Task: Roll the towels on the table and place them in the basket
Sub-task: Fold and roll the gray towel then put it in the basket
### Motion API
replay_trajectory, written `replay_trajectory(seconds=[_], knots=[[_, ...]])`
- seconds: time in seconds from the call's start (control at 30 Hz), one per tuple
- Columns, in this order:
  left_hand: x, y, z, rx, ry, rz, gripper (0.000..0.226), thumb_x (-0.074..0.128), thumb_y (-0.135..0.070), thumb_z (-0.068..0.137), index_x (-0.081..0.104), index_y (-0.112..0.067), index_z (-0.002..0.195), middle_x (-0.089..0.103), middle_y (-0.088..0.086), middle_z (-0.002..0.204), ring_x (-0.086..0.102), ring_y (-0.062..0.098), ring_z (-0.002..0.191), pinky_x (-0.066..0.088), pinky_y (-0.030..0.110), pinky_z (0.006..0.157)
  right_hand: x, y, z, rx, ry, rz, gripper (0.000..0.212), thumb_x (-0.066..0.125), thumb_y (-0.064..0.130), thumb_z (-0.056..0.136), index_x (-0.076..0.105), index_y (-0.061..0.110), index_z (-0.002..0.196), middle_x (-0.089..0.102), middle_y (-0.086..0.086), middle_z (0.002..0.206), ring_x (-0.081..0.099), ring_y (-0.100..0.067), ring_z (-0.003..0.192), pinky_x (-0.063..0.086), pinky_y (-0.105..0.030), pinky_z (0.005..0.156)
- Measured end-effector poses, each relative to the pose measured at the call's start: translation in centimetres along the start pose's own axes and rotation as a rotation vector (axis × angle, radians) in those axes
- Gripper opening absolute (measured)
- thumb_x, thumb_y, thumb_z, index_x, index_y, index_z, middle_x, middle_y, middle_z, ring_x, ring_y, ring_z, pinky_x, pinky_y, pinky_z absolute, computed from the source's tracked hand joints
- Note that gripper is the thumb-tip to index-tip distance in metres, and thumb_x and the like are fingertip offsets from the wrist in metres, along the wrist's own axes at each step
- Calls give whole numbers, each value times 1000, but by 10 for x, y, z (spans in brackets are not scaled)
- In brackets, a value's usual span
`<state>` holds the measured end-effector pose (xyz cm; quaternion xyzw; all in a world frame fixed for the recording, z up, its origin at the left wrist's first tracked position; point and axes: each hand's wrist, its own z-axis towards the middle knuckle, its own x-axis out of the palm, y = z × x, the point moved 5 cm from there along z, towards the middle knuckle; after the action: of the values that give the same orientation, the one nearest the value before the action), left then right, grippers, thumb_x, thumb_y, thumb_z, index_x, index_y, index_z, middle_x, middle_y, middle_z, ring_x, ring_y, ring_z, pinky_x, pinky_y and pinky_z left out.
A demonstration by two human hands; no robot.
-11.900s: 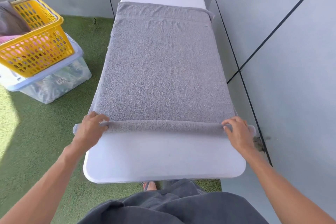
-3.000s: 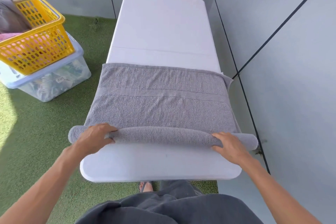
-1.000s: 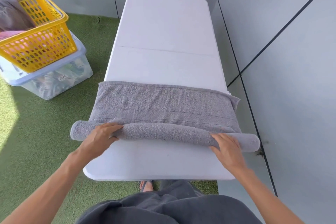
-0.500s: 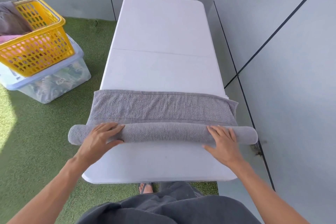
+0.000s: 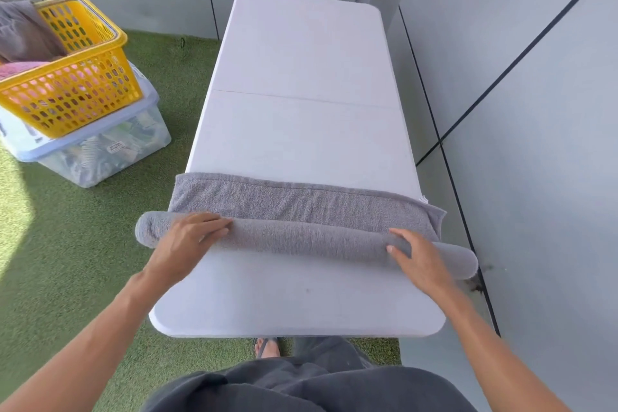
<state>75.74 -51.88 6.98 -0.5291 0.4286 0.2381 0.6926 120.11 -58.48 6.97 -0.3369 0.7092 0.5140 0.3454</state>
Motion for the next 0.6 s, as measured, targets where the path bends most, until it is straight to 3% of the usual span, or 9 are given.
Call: replay_trajectory(seconds=[0.1, 0.2, 0.3, 0.4, 0.43, 0.5, 0.6], knots=[[21, 4, -20, 88, 62, 158, 63, 60, -54, 85, 51, -22, 139, 52, -6, 138, 45, 17, 131, 32, 40, 112, 16, 7, -15, -99, -27, -227, 56, 57, 52, 90, 48, 26, 138, 49, 9, 140, 37, -16, 136, 22, -39, 114], [25, 7, -20, 89, 45, 174, 67, 80, -27, 75, 54, -19, 136, 59, 0, 130, 53, 25, 124, 33, 37, 108, 34, 6, -25, -125, 64, -430, 65, 56, 52, 89, 37, 25, 145, 40, 9, 146, 26, -16, 141, 10, -40, 118], [18, 7, -5, -7, 166, 135, 54, 78, -20, 78, 61, -24, 128, 65, -4, 119, 58, 23, 112, 42, 37, 98, 31, 3, -19, -118, 113, -434, 58, 60, 48, 89, 44, 25, 140, 50, 8, 137, 39, -16, 131, 23, -39, 112], [13, 21, 7, -178, 518, 68, 51, 75, -30, 81, 58, -34, 129, 60, -11, 121, 54, 17, 116, 40, 35, 100, 18, -3, -4, -16, 371, -251, 52, 69, 54, 79, 58, 31, 125, 63, 7, 117, 56, -15, 109, 43, -36, 96], [10, 22, 10, -209, 566, 36, 50, 75, -31, 82, 58, -37, 128, 58, -13, 123, 52, 16, 119, 38, 35, 103, 15, -5, -1, 26, 449, -181, 50, 71, 53, 76, 60, 32, 120, 64, 9, 113, 58, -14, 105, 46, -34, 92], [5, 19, 19, -188, 432, -47, 43, 72, -27, 85, 60, -42, 123, 59, -8, 128, 53, 19, 122, 39, 38, 104, 12, -5, 6, 58, 406, -40, 50, 74, 48, 76, 60, 31, 121, 62, 13, 116, 57, -10, 111, 44, -29, 94], [-6, 4, 17, -49, 45, -56, 30, 64, -27, 92, 66, -29, 122, 63, -3, 125, 59, 22, 116, 46, 40, 98, 5, 0, 8, -35, 8, -1, 47, 60, 50, 88, 56, 27, 129, 59, 8, 127, 51, -12, 122, 38, -33, 104]])
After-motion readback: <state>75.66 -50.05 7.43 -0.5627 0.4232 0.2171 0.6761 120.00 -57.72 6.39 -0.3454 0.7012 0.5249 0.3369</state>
